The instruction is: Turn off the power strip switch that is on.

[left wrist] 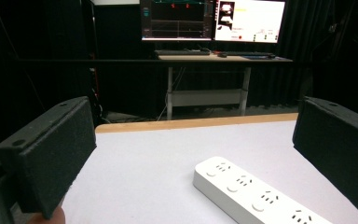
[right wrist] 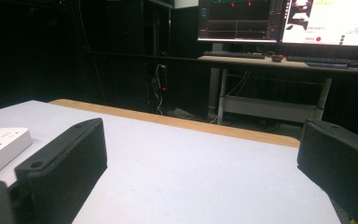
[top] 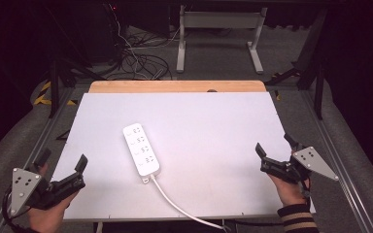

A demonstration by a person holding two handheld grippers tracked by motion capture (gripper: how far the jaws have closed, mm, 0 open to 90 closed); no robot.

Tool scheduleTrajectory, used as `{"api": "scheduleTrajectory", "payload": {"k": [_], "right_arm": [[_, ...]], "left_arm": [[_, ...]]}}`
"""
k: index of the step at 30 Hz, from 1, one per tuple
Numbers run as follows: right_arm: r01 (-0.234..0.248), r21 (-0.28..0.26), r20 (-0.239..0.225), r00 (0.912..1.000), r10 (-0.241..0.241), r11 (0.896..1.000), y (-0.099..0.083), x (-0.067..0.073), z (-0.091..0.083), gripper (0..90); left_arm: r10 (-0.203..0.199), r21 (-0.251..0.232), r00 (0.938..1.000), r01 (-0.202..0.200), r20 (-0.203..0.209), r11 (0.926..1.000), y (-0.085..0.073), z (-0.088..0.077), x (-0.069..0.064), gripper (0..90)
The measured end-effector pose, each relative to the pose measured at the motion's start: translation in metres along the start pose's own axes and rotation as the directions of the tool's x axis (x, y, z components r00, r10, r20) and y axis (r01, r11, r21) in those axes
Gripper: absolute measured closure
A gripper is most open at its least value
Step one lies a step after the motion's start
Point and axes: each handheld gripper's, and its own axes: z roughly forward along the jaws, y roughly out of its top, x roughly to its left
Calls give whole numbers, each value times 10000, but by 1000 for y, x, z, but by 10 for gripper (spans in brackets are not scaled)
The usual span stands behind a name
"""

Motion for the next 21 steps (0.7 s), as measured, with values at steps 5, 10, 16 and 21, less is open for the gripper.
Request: {"api": "scheduleTrajectory", "payload": {"k": [5, 10, 16, 21], "right_arm": [[83, -13, -19, 10000, -83, 10000, 0, 0, -1, 19], [131, 10, -47, 9999, -131, 9999, 0, 1, 0, 20], [146, 7, -112, 9998, -145, 9999, 0, 1, 0, 21], [140, 45, -207, 9997, -139, 9999, 0, 2, 0, 24]], "left_arm": [[-12, 1, 10000, 12, 90, 10000, 1, 0, -1, 0], [-188, 0, 9998, 188, 115, 9998, 3, -1, 0, 0], [-211, 26, 9988, 210, 436, 9998, 4, -2, 2, 95], [43, 164, 9946, -60, 1037, 9998, 3, -5, 2, 521]]}}
